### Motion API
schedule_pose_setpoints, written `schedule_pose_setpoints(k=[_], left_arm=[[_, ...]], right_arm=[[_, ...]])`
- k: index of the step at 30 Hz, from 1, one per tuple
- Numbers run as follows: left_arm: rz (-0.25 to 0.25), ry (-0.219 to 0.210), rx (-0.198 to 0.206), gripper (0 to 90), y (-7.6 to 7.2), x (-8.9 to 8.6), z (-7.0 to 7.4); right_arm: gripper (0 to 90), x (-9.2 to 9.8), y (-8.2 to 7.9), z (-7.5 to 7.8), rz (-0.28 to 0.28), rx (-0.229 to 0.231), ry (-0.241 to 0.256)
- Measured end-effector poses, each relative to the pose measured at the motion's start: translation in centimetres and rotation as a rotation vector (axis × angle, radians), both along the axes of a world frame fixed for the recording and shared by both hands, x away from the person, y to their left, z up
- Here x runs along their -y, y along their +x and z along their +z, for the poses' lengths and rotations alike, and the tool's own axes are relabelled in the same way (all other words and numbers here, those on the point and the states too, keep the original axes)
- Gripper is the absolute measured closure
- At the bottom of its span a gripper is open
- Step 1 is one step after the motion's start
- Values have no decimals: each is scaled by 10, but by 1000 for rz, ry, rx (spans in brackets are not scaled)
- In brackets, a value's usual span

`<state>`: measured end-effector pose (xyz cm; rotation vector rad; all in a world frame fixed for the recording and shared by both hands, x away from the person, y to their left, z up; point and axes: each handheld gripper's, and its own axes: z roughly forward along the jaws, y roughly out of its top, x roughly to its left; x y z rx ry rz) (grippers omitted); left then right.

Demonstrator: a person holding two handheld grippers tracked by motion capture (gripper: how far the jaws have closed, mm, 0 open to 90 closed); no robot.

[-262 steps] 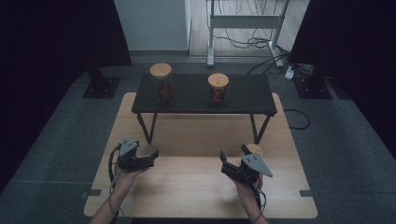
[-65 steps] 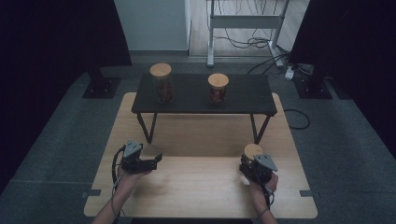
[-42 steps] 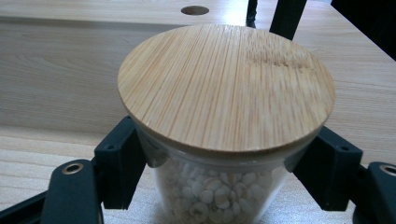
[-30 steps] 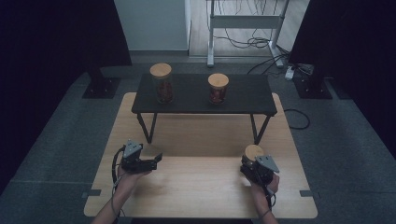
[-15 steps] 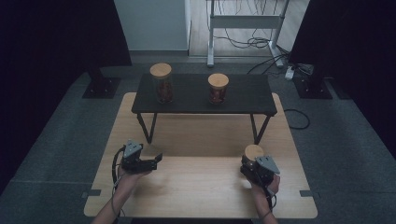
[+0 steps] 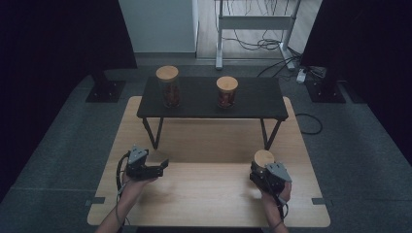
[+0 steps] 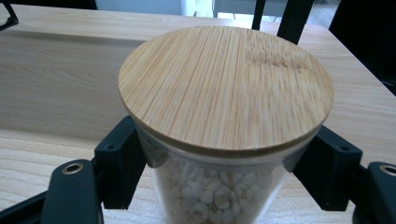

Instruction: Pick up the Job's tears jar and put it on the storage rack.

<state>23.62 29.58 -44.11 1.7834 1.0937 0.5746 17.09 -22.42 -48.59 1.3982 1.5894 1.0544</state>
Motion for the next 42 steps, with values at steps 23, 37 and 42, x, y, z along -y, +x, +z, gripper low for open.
schedule_pose_setpoints(k=[23,37,42], left_arm=[[-1,-1,3,39,-1,0,1],[-1,-1,0,39,0,1,1],[1,-1,0,39,0,0,1]], right_arm=[[258,-3,-18,11,30,71,16],[258,-4,-23,16,59,96,-2],[257,-2,-24,18,55,106,2]])
